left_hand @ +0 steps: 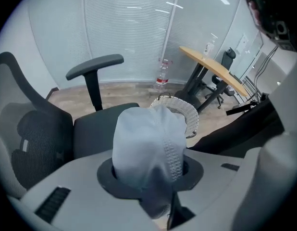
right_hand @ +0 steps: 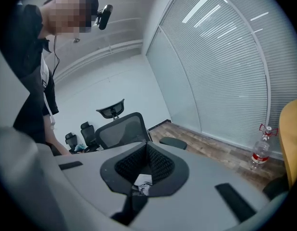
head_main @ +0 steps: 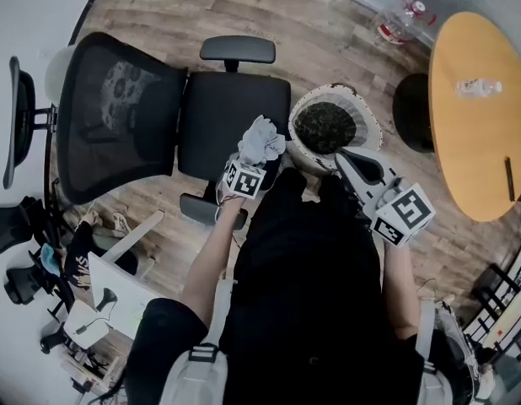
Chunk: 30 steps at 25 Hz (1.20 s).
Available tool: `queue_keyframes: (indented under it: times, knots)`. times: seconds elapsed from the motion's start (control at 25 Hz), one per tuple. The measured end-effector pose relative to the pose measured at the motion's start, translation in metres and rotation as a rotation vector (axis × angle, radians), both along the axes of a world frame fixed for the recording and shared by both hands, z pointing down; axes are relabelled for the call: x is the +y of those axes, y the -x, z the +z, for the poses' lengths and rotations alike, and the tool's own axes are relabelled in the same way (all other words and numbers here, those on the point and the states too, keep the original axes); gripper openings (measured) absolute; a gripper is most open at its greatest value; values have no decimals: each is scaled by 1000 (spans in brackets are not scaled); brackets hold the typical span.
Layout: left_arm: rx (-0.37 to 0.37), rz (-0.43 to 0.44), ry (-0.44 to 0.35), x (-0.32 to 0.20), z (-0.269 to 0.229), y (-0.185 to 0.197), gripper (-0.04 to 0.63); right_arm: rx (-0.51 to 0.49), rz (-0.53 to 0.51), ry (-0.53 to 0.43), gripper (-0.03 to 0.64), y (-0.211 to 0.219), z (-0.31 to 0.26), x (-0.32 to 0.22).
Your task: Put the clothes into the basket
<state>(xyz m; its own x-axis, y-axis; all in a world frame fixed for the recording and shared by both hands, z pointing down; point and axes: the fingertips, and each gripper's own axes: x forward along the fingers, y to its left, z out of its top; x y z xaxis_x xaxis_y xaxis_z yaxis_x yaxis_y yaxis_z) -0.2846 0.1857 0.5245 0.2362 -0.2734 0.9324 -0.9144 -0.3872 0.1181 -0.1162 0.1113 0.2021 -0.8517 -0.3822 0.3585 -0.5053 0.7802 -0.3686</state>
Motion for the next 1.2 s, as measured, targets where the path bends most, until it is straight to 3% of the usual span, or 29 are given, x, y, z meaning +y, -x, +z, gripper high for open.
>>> queue_keyframes:
  times: [0.52,0.88,1.2]
  knots:
    - [81,130,-169,-34,-78,-46,140,17,116,-44,17,-31,-6,-16]
    - [109,228,-226,-51,-111,-88,139,28,253,-60,17,-98,-10,-24]
    - [104,226,-242,-67,-126,-137,140,17,260,-54,17,-151,-11,-29]
